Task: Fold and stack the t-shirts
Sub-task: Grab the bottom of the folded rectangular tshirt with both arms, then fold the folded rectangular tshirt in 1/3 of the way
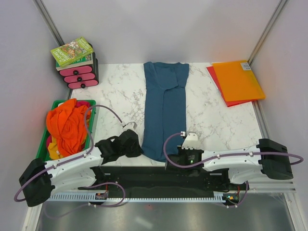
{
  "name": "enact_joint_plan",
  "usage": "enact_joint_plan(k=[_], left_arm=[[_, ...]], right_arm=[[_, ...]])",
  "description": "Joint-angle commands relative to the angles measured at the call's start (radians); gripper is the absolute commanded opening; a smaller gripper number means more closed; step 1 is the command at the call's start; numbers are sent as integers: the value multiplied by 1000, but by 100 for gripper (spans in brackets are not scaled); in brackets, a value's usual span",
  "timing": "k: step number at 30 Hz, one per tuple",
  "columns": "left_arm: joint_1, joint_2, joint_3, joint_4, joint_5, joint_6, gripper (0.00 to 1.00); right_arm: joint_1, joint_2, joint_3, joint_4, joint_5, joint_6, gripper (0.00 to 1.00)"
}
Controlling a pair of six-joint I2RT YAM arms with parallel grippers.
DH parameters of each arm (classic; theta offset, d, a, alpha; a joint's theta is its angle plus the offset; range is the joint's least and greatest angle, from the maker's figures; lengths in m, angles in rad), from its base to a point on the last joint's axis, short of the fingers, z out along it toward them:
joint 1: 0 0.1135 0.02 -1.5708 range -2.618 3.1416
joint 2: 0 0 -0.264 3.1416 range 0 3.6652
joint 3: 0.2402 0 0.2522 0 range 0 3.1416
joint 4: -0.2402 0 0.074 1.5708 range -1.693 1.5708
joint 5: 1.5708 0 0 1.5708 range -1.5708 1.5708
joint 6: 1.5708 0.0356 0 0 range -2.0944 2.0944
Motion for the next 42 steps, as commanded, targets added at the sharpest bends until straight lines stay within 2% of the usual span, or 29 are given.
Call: enact_joint_plan(k=[1, 6, 9, 15, 17, 23, 27, 36, 42], left_arm=[[-8, -20, 76, -35, -58, 36, 2], [-8, 3, 157, -47, -87, 66, 2], [-8, 49, 225, -54, -117, 92, 2], [36, 208, 368, -52, -134, 154, 2], [88, 244, 413, -47, -127, 170, 2], [235, 382, 531, -1, -91, 259, 2], [288, 518, 633, 11, -70, 302, 2], [365, 710, 875, -1, -45, 333, 2], [406, 811, 941, -8, -29, 339, 2]], right_arm=[[12, -17, 93, -94, 110, 19, 0], [-10, -33, 165, -149, 173, -14, 0], [-80, -36, 187, -142, 177, -59, 0], [-278, -36, 219, 11, 155, -313, 0], [-364, -22, 231, 60, 126, -422, 0], [-571, 88, 275, 269, 33, -636, 0], [-642, 223, 363, 349, -29, -738, 0], [-765, 395, 510, 444, -118, -824, 0], [-817, 512, 622, 455, -163, -860, 0]])
